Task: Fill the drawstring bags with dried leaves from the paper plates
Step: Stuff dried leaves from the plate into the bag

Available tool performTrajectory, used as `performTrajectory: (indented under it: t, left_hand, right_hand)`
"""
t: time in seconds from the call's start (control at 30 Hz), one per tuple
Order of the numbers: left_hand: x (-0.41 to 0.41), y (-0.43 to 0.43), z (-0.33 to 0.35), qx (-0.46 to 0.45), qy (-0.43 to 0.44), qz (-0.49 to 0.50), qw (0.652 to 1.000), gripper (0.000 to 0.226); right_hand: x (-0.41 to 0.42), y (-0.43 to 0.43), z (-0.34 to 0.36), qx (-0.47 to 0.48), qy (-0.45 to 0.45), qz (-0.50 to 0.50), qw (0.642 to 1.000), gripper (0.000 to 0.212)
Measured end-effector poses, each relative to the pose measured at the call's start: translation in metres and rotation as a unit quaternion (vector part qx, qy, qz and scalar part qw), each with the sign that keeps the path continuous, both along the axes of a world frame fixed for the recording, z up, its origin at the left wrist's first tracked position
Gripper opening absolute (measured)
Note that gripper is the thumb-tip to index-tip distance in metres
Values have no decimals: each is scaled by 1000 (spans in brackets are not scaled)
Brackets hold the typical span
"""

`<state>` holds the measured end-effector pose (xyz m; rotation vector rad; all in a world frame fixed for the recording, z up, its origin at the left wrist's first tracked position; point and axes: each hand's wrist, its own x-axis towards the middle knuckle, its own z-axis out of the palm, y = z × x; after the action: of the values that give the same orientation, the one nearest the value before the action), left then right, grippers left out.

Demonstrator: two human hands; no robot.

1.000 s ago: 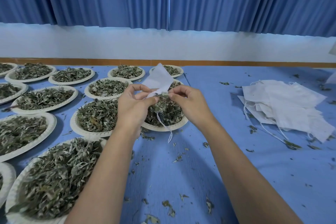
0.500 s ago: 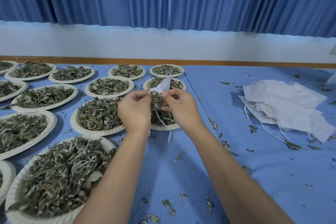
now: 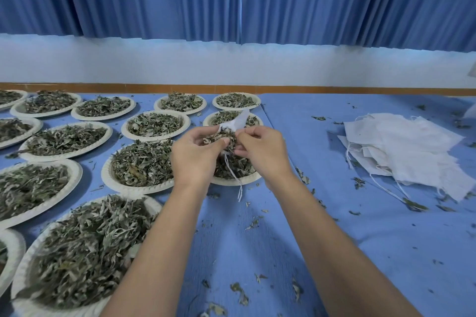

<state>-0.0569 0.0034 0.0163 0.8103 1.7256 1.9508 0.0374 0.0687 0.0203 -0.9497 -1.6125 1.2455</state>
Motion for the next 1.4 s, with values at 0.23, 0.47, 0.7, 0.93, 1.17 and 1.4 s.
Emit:
performTrajectory:
  t: [0.23, 0.47, 0.7, 0.93, 1.17, 1.4]
  left_hand:
    - [-1, 4, -5, -6, 55, 88, 995, 31]
    - [3, 5, -4, -22, 160, 159, 974, 25]
    - [11, 5, -4, -22, 194, 68, 978, 38]
    - [1, 2, 1, -4, 45, -59, 997, 38]
    - [-9, 1, -3, 11, 30, -21, 999, 41]
    - [-9, -3, 5, -29, 156, 73, 985, 27]
  right_hand:
    - [-2, -1, 0, 25, -51, 47, 997, 11]
    - [-7, -3, -2, 20, -44, 108, 993, 24]
    - [-10, -2, -5, 15, 3, 34, 999, 14]
    - [-9, 2, -4, -19, 23, 20, 999, 16]
    - [-5, 1, -1, 3, -22, 56, 998, 17]
    - [-5, -3, 7, 6, -49, 91, 995, 18]
